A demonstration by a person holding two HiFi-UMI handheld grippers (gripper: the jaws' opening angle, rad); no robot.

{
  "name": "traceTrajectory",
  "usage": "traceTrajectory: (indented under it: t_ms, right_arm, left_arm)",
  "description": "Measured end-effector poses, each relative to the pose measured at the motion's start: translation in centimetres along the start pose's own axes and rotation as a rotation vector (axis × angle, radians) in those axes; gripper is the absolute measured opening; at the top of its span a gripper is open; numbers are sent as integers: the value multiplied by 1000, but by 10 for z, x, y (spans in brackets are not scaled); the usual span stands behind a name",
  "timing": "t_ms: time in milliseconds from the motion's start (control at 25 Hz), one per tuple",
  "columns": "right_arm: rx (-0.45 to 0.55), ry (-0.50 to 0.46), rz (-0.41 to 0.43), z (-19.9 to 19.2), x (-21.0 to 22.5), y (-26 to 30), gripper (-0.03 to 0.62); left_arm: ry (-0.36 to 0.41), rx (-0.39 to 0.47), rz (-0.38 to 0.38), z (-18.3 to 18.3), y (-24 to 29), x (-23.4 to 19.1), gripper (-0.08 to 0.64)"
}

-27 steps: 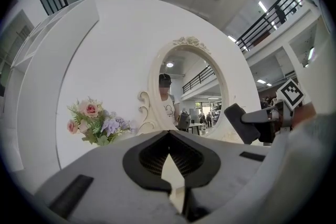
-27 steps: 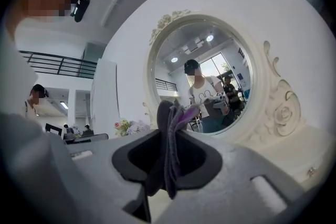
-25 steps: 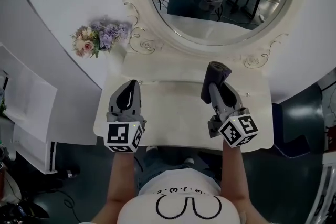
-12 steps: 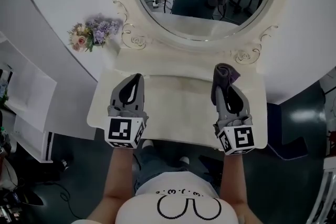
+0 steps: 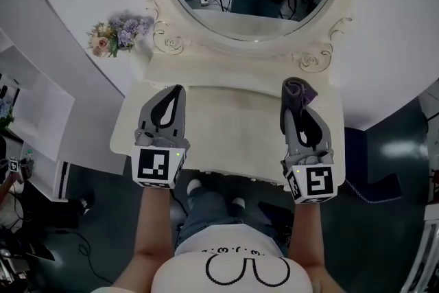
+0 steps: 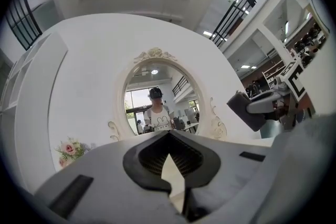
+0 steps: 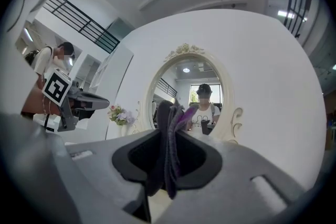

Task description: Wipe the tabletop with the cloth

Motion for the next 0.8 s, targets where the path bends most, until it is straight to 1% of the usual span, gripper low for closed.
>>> traceTrajectory:
  t_ms: [200,440,600,800]
  right_arm:
    - [8,-26,-24,13,0,-7,81]
    - [16,-31,-79,27,-5,-3,80]
    - [12,-37,-91,38,-12,2,80]
    - [4,-63,-100,49,-15,1,80]
  left_arm:
    - [-15,22,-8,10,1,-1,-2]
    - [-21,37,-61,19,3,-6,-2]
    - [-34,43,-85,26,7,-11,-2]
    - [-40,62,-94,35,8,-16,-2]
Point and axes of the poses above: the fingertips, and each gripper's own axes: y forward along the fingers, x to its right, z out of its top, the point moved 3 cm from there along -y, backward along the fingers, and after that the axes turned 10 degrees about x, right-handed, at the moved point
